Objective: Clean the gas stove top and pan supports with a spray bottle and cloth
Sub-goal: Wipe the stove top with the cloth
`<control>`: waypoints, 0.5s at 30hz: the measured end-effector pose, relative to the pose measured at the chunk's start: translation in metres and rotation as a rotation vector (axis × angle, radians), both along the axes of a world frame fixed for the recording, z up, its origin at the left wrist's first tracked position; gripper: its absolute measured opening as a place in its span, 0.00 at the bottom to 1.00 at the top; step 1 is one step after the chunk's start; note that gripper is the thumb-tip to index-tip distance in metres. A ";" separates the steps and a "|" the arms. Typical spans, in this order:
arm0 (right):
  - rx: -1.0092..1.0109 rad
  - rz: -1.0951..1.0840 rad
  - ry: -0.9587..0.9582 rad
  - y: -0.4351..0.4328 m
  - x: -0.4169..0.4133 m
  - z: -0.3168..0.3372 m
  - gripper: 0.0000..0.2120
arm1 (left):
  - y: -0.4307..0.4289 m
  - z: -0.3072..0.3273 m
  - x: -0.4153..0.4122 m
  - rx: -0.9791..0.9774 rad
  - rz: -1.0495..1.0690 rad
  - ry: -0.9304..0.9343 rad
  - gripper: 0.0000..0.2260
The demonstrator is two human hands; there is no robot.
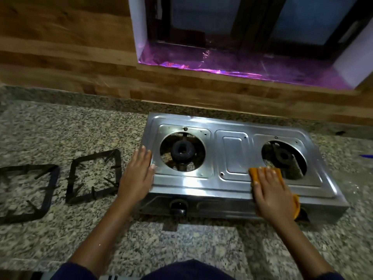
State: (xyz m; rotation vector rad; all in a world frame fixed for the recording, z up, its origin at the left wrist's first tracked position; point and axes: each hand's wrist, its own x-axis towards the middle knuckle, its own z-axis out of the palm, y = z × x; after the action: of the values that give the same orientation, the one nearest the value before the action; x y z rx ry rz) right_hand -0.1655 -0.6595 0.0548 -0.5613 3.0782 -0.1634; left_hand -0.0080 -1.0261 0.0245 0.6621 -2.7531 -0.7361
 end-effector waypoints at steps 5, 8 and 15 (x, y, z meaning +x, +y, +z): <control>0.054 0.064 0.029 -0.053 0.029 -0.003 0.32 | 0.000 -0.002 0.002 0.012 0.016 -0.001 0.29; -0.053 0.321 0.005 -0.124 0.074 -0.006 0.29 | 0.001 -0.001 0.001 0.032 0.028 0.018 0.31; -0.068 0.592 -0.098 -0.221 0.100 0.000 0.29 | 0.002 0.007 0.001 0.049 0.001 0.026 0.41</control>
State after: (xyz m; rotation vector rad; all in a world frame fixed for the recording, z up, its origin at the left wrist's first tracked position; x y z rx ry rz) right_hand -0.0653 -0.8806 0.0551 -1.3769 2.6747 -0.2730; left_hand -0.0067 -1.0246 0.0319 0.6592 -2.7182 -0.8091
